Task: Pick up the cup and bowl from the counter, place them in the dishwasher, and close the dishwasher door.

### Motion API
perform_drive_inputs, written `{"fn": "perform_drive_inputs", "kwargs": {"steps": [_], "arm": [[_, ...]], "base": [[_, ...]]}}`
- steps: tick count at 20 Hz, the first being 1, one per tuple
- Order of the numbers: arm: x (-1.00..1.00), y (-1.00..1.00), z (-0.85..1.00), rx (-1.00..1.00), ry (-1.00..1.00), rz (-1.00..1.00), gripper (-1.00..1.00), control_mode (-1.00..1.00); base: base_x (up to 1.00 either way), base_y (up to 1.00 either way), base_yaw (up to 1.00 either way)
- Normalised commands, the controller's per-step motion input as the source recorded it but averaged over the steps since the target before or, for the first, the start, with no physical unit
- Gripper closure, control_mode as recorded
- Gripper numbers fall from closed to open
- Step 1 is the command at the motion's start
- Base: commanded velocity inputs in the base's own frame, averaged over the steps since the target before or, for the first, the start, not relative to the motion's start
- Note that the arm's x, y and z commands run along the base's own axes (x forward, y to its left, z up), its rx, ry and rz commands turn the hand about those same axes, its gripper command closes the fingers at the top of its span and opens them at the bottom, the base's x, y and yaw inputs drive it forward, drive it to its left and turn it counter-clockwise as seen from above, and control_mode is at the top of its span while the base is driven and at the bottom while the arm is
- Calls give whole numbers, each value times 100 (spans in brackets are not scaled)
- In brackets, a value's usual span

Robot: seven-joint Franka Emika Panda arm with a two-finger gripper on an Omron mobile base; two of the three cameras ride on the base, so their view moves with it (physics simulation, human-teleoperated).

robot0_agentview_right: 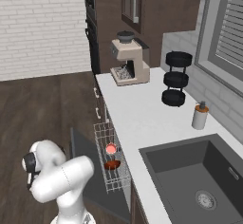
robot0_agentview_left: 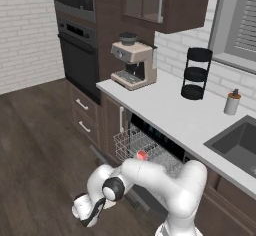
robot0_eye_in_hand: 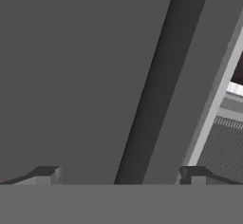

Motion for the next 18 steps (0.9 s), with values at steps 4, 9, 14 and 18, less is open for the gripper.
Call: {"fn": "perform_drive_inputs", "kwargs": {"steps": [4,9,14,18], "arm": [[4,5,-3,1,0,18,-100,-100],[34,-44,2,3,0,11,-100,-100],[32,-96,29,9,0,8,-100,-100],[20,-100,69,17,0,5,-100,-100]], "base": [[0,0,0],[0,0,0],[0,0,0],[0,0,0]]}}
